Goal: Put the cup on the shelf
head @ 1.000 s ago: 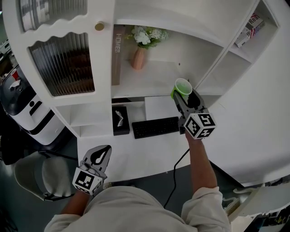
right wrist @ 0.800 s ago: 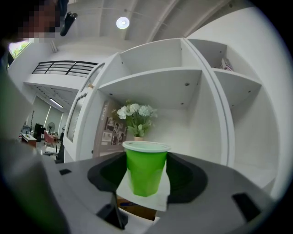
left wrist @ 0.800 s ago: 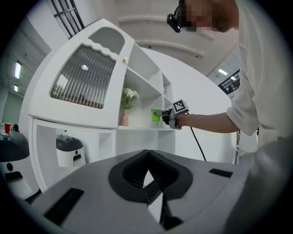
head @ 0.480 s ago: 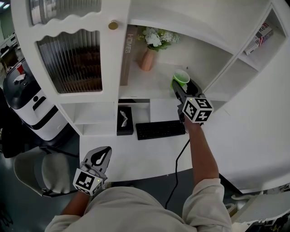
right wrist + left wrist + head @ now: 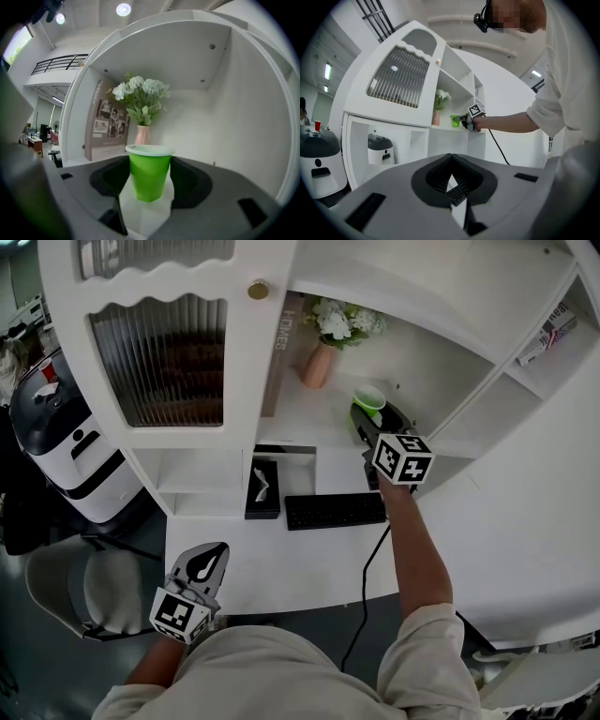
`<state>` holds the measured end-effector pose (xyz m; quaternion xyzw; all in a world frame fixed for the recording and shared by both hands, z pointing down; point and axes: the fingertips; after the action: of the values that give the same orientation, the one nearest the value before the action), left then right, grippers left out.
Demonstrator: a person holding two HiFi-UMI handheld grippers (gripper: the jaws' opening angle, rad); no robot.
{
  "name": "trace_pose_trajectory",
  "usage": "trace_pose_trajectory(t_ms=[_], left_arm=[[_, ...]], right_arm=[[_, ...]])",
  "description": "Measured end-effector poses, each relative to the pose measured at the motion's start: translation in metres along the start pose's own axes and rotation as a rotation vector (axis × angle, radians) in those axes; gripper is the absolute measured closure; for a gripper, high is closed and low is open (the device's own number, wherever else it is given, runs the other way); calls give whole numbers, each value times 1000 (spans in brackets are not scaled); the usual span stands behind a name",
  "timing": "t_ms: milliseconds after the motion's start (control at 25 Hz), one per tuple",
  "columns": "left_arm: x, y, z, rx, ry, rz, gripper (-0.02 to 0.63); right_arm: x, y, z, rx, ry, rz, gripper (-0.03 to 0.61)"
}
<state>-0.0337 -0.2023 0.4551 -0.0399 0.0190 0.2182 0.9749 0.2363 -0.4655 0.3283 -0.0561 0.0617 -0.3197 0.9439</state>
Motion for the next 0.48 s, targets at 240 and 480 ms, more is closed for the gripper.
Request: trace_pose_trajectory(t_ms=[240, 480], left_arm=[[-2, 1, 5, -4, 3, -6, 614], [-3, 0, 6, -9, 7, -8, 614]], right_arm=[[0, -10, 7, -45, -5, -11, 302], [-2, -13, 10, -72, 1, -21, 300]])
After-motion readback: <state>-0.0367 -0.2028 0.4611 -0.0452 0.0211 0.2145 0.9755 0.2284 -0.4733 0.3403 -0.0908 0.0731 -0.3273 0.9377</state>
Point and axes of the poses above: the fingertips, and each gripper's own axes: y backward along the fingers, x to its right, z out of its underside, and after that the axes turned 15 degrees about -z, right-handed
